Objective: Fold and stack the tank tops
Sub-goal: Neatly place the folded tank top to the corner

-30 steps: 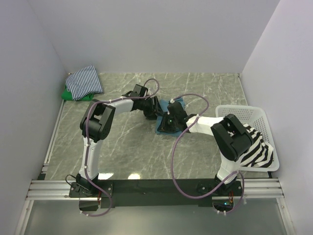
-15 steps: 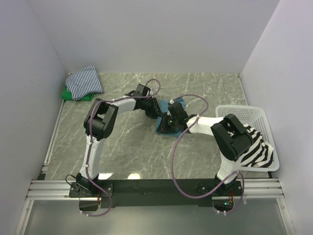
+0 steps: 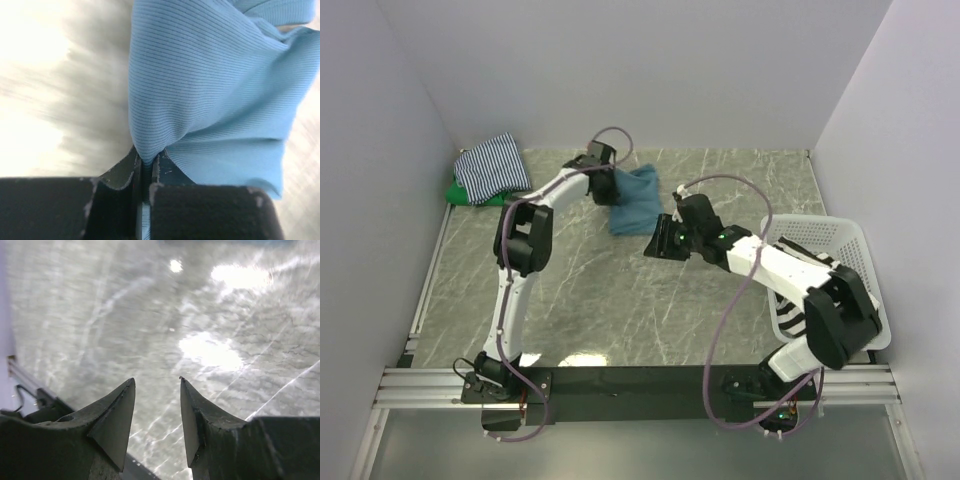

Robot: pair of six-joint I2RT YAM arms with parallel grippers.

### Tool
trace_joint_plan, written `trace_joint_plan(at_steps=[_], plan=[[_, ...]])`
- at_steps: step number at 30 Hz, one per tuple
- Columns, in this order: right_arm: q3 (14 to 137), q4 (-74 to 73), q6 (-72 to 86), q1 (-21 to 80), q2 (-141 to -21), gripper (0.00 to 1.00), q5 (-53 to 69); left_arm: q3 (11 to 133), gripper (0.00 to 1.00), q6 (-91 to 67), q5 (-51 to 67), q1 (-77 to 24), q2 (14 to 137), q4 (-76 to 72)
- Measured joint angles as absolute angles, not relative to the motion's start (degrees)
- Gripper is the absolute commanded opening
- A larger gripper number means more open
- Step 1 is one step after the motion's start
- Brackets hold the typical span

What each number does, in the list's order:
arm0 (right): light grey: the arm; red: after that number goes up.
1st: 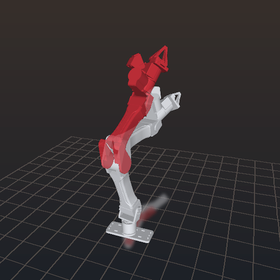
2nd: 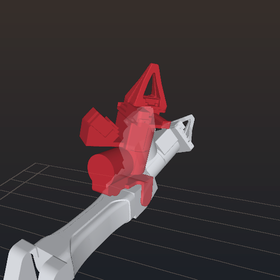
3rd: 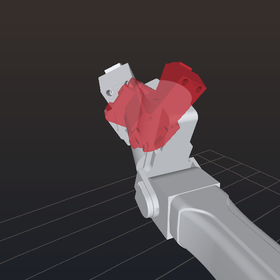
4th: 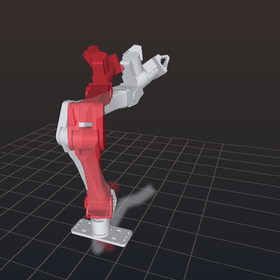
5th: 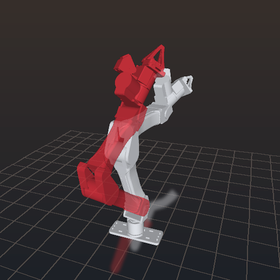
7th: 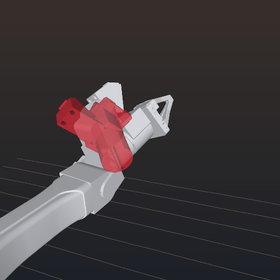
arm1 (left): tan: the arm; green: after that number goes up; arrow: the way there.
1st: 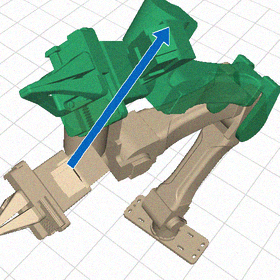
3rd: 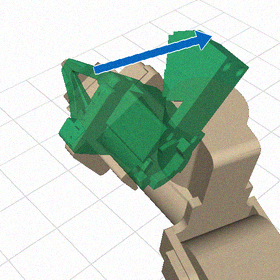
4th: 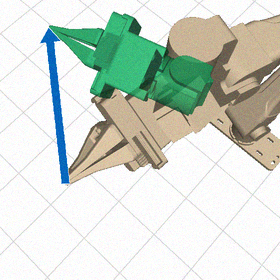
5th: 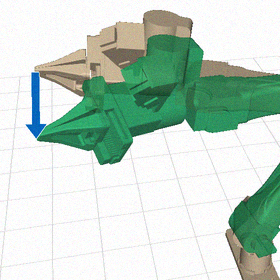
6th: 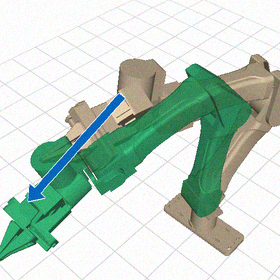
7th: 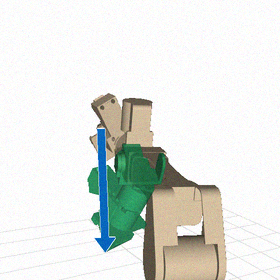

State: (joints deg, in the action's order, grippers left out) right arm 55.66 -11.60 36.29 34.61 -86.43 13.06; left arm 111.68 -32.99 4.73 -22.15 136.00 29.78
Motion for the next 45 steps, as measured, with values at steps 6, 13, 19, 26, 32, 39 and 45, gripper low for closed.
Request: trace_joint_plan(at_steps=[6, 13, 19, 26, 32, 39, 45], plan=[[57.0, -15.0, 34.5, 34.6, -81.0, 0.49, 12.4, 120.1, 0.01, -27.4, -6.7, -14.7, 139.8, 33.7], [57.5, -18.0, 33.3, 34.6, -81.0, 0.49, 12.1, 125.3, 0.01, -22.8, -12.5, -6.7, 142.2, 35.4], [58.2, -18.5, 32.9, 34.6, -82.1, 0.49, 12.3, 129.7, 0.0, -20.0, -13.3, -1.1, 142.4, 35.6], [59.0, -18.5, 32.7, 34.6, -84.9, 0.49, 13.1, 133.4, 0.0, -18.3, -12.3, 0.7, 142.4, 35.6], [59.9, -18.6, 32.7, 34.6, -85.9, 0.49, 13.2, 133.5, 0.0, -17.6, -11.0, 0.0, 142.4, 35.4], [60.5, -18.6, 32.7, 34.6, -86.6, 0.49, 13.6, 134.4, 0.01, -17.7, -9.3, 1.0, 142.4, 35.4], [61.2, -18.7, 32.5, 34.6, -87.4, 0.49, 14.2, 136.5, 0.0, -18.0, -7.0, 4.4, 142.1, 34.9]])
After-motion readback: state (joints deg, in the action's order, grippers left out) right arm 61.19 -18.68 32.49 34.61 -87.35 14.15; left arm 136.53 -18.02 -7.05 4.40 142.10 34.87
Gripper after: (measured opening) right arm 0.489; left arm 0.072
